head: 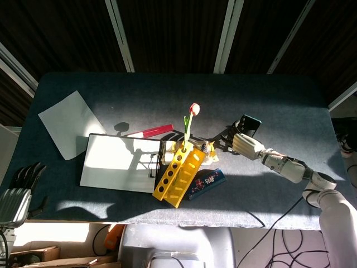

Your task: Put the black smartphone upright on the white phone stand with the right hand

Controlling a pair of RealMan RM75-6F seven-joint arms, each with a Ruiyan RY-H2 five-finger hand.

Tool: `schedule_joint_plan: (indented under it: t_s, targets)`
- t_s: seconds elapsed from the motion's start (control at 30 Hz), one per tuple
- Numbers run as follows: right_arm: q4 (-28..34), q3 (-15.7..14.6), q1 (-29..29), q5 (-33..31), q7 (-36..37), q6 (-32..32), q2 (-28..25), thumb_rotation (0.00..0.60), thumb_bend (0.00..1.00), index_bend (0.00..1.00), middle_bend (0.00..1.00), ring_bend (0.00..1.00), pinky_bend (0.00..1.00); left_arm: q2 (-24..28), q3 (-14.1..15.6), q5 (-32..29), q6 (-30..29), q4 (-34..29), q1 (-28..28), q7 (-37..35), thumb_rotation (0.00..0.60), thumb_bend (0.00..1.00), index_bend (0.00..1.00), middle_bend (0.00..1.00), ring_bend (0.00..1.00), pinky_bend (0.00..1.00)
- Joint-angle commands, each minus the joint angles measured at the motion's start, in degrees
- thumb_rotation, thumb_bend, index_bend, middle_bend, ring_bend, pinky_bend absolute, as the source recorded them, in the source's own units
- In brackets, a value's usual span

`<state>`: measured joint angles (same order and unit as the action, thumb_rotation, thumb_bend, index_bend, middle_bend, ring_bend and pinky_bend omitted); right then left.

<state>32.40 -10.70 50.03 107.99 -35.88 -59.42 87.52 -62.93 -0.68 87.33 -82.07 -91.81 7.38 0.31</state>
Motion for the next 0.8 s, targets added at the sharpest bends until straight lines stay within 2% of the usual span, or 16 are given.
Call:
schedule_joint_plan:
  t_s: [0.03,0.8]
  targets:
    - [0.20,-0.23,0.08,0.22,-0.13,0.12,-0.08,0.600,0.44,0.09,0.35,0.35,0.43,0.03,-0.01,0.03,-0.13,-0.01,-0.05,-0.07,0.600,0.37,0.00,0.00,0.00,0.00]
    - [1.25,0.29,-0.43,-0.68,-0.40,0.41,-0.82,0.600,0.42,0.00,0.27,0.28,0.38,-0.08,-0.08,-0.02,0.17,0.03,0.15,0.03,0.600,0.37,0.00,0.00,0.00,0.00]
